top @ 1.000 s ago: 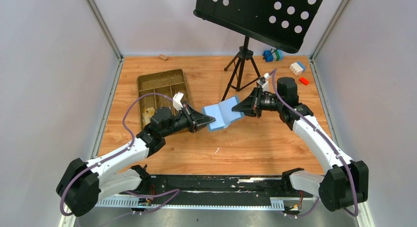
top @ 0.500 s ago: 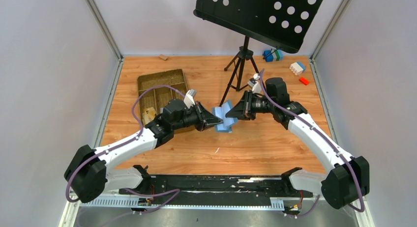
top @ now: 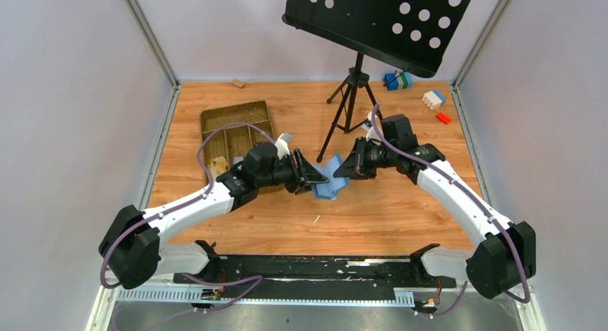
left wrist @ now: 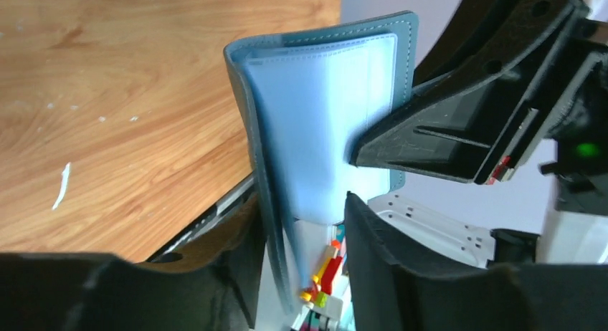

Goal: Take the credit cards out of the card holder
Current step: Place the card holder at the center of the board, then close the card holder at the center of the board, then reset both arms

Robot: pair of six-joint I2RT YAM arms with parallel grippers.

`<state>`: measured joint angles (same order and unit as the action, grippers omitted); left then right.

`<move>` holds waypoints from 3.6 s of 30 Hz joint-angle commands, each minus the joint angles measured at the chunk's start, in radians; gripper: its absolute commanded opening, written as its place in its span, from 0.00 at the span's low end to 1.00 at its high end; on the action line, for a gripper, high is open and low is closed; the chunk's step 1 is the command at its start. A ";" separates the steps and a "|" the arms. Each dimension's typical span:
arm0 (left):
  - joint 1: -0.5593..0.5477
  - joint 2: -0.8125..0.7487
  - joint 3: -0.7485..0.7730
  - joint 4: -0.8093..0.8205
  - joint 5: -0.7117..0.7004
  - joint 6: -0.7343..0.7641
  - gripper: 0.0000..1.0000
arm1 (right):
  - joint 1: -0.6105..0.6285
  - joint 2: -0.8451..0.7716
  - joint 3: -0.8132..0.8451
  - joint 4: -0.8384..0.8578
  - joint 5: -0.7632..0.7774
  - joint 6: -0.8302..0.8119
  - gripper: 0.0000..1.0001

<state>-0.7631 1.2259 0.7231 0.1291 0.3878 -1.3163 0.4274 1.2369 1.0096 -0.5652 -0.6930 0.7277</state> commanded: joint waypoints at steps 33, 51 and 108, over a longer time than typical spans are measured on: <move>-0.004 -0.191 0.018 -0.587 -0.141 0.235 0.71 | 0.230 0.136 -0.151 -0.069 0.640 -0.228 0.58; -0.002 -0.228 0.027 -0.627 -0.150 0.227 0.71 | 0.251 0.301 -0.212 0.133 0.467 -0.260 1.00; 0.549 -0.232 -0.588 0.640 -0.789 1.388 1.00 | -0.334 -0.088 -0.702 1.234 0.857 -0.860 0.81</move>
<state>-0.2634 0.9035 0.1223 0.4740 -0.5819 -0.0154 0.1112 1.0134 0.2798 0.3744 0.3611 -0.0235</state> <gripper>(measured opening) 0.998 0.841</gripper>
